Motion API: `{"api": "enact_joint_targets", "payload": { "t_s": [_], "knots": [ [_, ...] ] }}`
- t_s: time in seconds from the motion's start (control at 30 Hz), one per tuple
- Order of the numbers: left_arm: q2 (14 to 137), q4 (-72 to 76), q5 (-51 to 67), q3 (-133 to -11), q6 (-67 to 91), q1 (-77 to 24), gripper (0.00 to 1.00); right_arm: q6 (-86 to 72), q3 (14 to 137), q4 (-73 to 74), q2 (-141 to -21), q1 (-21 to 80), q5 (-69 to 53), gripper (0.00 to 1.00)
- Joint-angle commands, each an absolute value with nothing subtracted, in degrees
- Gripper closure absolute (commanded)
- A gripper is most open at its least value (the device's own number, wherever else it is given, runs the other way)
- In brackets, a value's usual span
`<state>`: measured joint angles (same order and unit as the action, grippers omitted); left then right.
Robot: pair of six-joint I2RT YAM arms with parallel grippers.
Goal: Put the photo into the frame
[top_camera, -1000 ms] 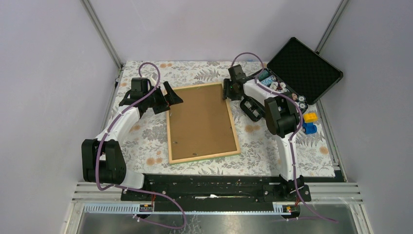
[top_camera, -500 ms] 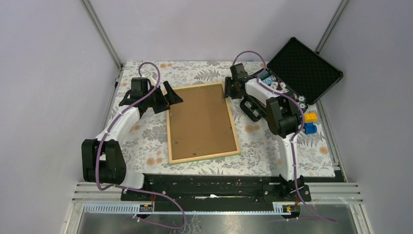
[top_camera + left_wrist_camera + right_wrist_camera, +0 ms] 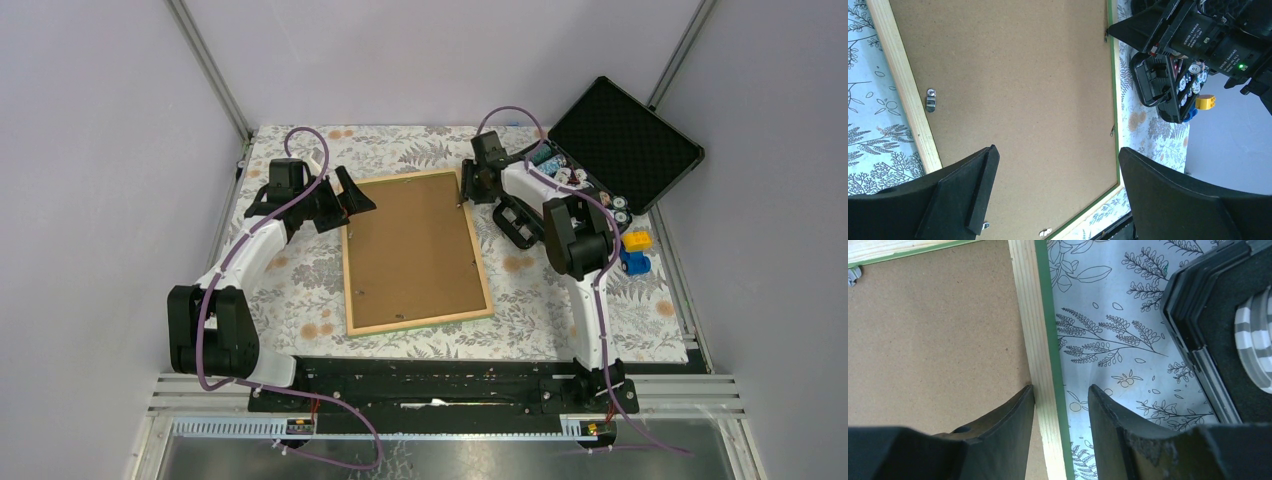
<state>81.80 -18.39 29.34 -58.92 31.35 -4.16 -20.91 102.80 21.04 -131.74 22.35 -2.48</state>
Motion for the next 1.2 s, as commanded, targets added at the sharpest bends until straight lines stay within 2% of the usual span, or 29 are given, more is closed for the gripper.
{"api": "enact_joint_targets", "payload": {
  "t_s": [0.0, 0.1, 0.23, 0.53, 0.9, 1.17],
  "knots": [
    [79.72, -16.13, 30.05, -60.01, 31.22, -4.39, 0.01, -20.73, 104.40, 26.45, -135.30, 22.41, 8.39, 0.51],
    [79.72, -15.82, 30.22, -59.88, 31.35, -4.39, 0.01, -21.93, 103.10, 27.58, -133.79, 22.39, 11.03, 0.62],
    [79.71, -15.73, 30.24, -59.85, 31.35, -4.39, 0.01, -22.98, 101.87, 25.49, -130.45, 22.40, 4.52, 0.64],
    [79.53, -15.80, 30.13, -59.84, 31.29, -4.39, 0.01, -22.51, 102.23, 23.83, -122.72, 22.39, 0.99, 0.55],
    [79.50, -15.77, 30.26, -59.84, 31.28, -4.39, 0.01, -22.55, 104.00, 24.17, -127.25, 22.37, -3.73, 0.48],
    [79.45, -15.73, 30.23, -59.81, 31.28, -4.39, 0.01, -22.40, 105.32, 24.52, -130.24, 22.43, -2.98, 0.49]
  ]
}}
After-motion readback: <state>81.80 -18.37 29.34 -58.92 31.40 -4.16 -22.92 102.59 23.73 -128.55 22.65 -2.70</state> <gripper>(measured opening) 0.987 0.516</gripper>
